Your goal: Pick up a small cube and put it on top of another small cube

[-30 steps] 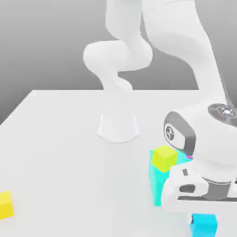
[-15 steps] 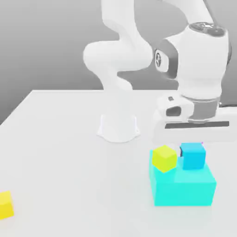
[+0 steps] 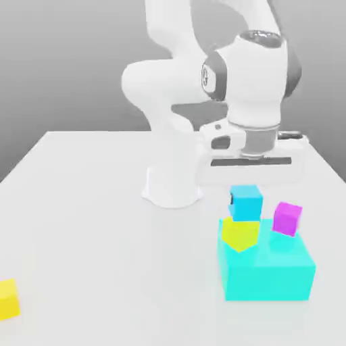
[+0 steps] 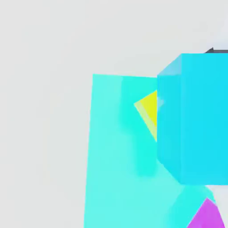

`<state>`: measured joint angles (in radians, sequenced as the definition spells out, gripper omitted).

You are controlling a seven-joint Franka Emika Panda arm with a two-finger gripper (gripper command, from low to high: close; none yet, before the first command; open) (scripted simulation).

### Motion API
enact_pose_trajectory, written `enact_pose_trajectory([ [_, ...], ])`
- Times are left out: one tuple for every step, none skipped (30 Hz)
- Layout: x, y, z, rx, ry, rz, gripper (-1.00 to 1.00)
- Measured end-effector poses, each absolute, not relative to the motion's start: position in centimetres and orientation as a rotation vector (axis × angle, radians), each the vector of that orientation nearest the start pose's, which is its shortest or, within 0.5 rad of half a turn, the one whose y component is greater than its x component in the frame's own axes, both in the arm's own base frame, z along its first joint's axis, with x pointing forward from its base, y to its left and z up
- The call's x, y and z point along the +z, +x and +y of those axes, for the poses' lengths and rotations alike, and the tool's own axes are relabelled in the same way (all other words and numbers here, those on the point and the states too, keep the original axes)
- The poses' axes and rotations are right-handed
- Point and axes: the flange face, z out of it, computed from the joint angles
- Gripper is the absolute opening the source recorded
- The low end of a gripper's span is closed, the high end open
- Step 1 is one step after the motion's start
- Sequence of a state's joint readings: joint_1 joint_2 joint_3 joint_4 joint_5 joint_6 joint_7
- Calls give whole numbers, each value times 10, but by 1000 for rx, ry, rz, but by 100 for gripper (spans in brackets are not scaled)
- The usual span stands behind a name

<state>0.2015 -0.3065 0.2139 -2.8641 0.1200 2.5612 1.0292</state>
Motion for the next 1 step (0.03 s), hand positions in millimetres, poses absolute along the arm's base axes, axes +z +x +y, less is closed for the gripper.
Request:
enact_pose_trajectory([
  [275, 325, 134, 1, -2937, 1112, 100],
])
